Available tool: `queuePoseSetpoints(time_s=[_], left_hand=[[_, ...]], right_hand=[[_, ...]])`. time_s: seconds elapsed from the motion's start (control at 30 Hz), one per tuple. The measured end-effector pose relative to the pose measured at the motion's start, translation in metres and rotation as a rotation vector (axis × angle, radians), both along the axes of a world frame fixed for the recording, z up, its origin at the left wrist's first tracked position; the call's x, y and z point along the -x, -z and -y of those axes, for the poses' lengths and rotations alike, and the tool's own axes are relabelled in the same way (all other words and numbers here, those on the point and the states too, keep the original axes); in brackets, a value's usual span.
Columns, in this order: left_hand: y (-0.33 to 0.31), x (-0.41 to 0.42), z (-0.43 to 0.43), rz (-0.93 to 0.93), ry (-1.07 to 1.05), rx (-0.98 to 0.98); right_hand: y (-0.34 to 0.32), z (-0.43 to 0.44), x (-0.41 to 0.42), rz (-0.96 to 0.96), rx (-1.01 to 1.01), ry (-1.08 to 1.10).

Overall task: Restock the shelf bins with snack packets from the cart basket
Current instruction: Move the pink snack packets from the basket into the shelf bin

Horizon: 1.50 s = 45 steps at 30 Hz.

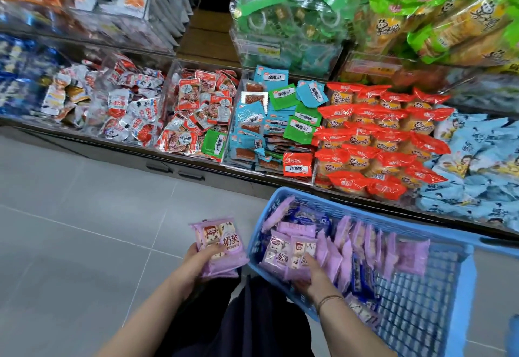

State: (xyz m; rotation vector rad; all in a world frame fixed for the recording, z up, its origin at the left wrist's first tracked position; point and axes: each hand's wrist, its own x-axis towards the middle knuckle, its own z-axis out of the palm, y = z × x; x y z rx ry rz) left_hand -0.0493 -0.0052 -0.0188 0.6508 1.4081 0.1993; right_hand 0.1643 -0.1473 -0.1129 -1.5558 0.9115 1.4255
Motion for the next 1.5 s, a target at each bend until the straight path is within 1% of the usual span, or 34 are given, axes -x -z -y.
queuePoseSetpoints(time_s=[0.07,0.17,0.3,0.43,0.53,0.63,0.7,0.83,0.93,1.07,1.17,1.27,1.5], left_hand=[[0.003,0.004,0.003,0.012,-0.034,0.018],[0.006,0.005,0.002,0.044,-0.06,0.044],[0.005,-0.001,-0.003,0.047,-0.06,0.06],[0.004,-0.005,-0.012,0.086,-0.049,0.083],[-0.001,-0.002,-0.026,0.12,-0.041,0.093],[-0.013,0.004,-0.05,0.185,-0.001,0.123],[-0.022,0.016,-0.07,0.216,0.012,0.104],[-0.038,0.059,-0.118,0.221,0.014,0.055],[-0.049,0.101,-0.157,0.172,0.013,0.003],[-0.058,0.149,-0.207,0.137,0.039,-0.061],[-0.067,0.172,-0.238,0.138,0.012,-0.092],[-0.082,0.181,-0.261,0.162,-0.009,-0.117],[-0.105,0.155,-0.313,0.213,-0.037,-0.145]], right_hand=[[0.002,-0.003,-0.001,0.044,0.029,-0.035],[-0.004,0.0,-0.003,0.059,0.011,-0.034],[-0.026,0.009,-0.009,0.073,-0.014,-0.032],[-0.051,0.016,-0.02,0.108,0.013,-0.119],[-0.067,0.016,-0.023,0.123,-0.006,-0.155],[-0.082,0.008,-0.017,0.153,-0.024,-0.116],[-0.093,-0.003,-0.007,0.18,-0.055,-0.059],[-0.113,-0.039,0.036,0.229,-0.137,0.082],[-0.123,-0.075,0.083,0.257,-0.186,0.167],[-0.129,-0.126,0.139,0.198,-0.3,0.336],[-0.136,-0.166,0.163,0.199,-0.328,0.422],[-0.151,-0.205,0.166,0.242,-0.396,0.399],[-0.181,-0.286,0.133,0.341,-0.581,0.181]])
